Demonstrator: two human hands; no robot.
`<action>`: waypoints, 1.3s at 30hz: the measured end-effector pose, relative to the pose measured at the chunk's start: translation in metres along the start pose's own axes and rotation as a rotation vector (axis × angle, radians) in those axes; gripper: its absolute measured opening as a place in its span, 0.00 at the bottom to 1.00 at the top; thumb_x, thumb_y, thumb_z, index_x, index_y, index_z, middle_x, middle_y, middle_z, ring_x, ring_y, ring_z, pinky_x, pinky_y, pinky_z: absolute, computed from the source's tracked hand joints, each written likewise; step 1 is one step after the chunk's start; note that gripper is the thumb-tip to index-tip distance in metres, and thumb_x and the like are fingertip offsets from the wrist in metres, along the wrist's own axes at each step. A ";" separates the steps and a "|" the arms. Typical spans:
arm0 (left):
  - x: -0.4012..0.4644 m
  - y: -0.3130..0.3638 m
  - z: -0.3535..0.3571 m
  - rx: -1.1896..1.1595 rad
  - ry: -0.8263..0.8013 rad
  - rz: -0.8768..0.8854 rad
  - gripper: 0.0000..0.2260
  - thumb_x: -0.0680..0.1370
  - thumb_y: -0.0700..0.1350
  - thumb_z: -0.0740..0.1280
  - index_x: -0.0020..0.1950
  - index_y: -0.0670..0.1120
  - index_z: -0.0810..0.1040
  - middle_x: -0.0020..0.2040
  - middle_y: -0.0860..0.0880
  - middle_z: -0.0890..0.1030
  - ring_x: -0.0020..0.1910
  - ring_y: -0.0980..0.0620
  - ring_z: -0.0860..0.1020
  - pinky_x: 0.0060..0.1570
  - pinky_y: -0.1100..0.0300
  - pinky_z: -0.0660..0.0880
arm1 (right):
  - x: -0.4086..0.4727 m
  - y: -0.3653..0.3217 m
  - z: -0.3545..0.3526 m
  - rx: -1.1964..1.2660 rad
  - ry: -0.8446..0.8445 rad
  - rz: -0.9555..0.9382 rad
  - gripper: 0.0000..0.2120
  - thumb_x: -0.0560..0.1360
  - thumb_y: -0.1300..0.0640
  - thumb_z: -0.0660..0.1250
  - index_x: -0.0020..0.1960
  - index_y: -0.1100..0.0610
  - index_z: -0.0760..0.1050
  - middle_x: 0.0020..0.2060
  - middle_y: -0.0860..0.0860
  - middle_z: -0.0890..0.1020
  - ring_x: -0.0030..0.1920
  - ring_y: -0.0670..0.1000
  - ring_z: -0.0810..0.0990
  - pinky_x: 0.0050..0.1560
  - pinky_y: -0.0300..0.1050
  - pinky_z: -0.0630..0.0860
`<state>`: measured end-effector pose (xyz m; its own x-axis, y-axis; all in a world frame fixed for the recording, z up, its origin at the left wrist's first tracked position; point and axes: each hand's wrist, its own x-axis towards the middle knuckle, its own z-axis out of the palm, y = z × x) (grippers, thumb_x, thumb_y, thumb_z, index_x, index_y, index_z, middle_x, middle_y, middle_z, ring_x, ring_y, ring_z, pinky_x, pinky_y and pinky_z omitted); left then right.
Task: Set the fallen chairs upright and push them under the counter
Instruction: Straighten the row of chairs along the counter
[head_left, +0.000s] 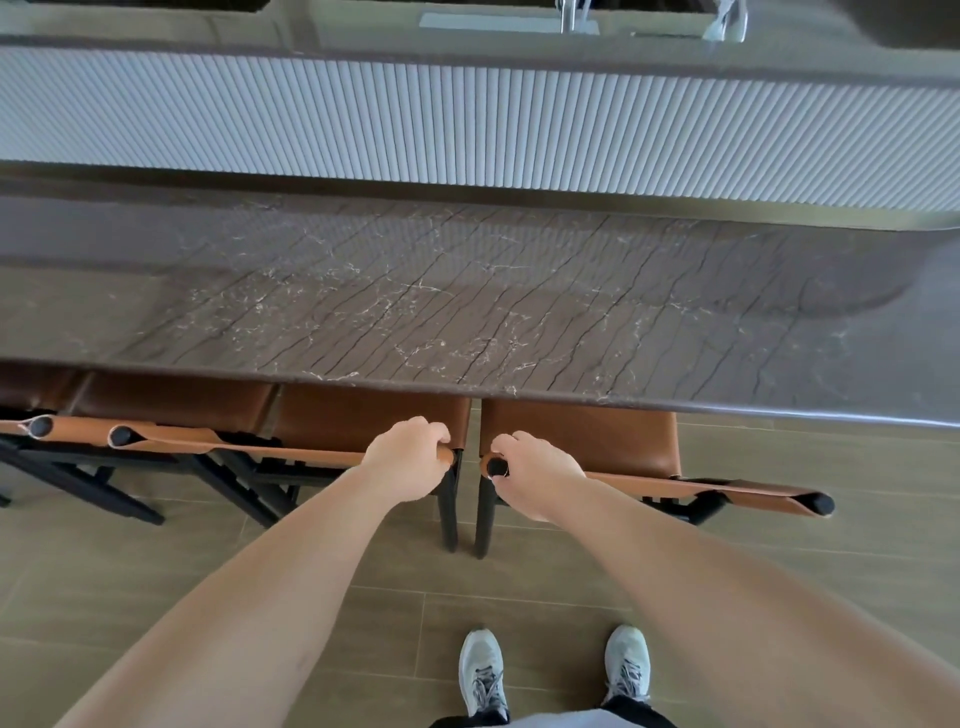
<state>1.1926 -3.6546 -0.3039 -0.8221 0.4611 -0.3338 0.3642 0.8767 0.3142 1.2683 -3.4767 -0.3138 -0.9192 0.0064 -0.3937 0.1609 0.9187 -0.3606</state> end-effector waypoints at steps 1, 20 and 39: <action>0.000 0.005 -0.003 -0.132 0.018 -0.022 0.14 0.79 0.50 0.67 0.64 0.52 0.76 0.56 0.53 0.76 0.53 0.50 0.76 0.47 0.58 0.72 | -0.002 0.002 -0.003 0.085 0.002 0.028 0.17 0.78 0.50 0.60 0.66 0.50 0.70 0.58 0.49 0.74 0.57 0.56 0.75 0.50 0.50 0.73; -0.005 0.230 -0.017 -1.634 -0.217 -0.044 0.14 0.82 0.52 0.61 0.62 0.48 0.80 0.55 0.45 0.85 0.55 0.47 0.83 0.52 0.53 0.76 | -0.148 0.143 -0.095 1.750 0.559 0.421 0.10 0.77 0.53 0.67 0.56 0.56 0.80 0.48 0.55 0.86 0.46 0.55 0.86 0.42 0.50 0.81; -0.040 0.581 0.070 -1.495 -0.392 0.059 0.13 0.81 0.49 0.62 0.60 0.46 0.80 0.51 0.46 0.85 0.47 0.49 0.84 0.48 0.54 0.76 | -0.380 0.412 -0.165 1.814 0.800 0.255 0.15 0.71 0.51 0.66 0.55 0.56 0.81 0.45 0.54 0.84 0.40 0.51 0.81 0.34 0.43 0.77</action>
<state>1.4672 -3.1545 -0.1700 -0.5736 0.7042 -0.4185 -0.5607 0.0350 0.8273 1.6244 -3.0360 -0.1735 -0.6606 0.6624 -0.3533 -0.0732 -0.5252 -0.8478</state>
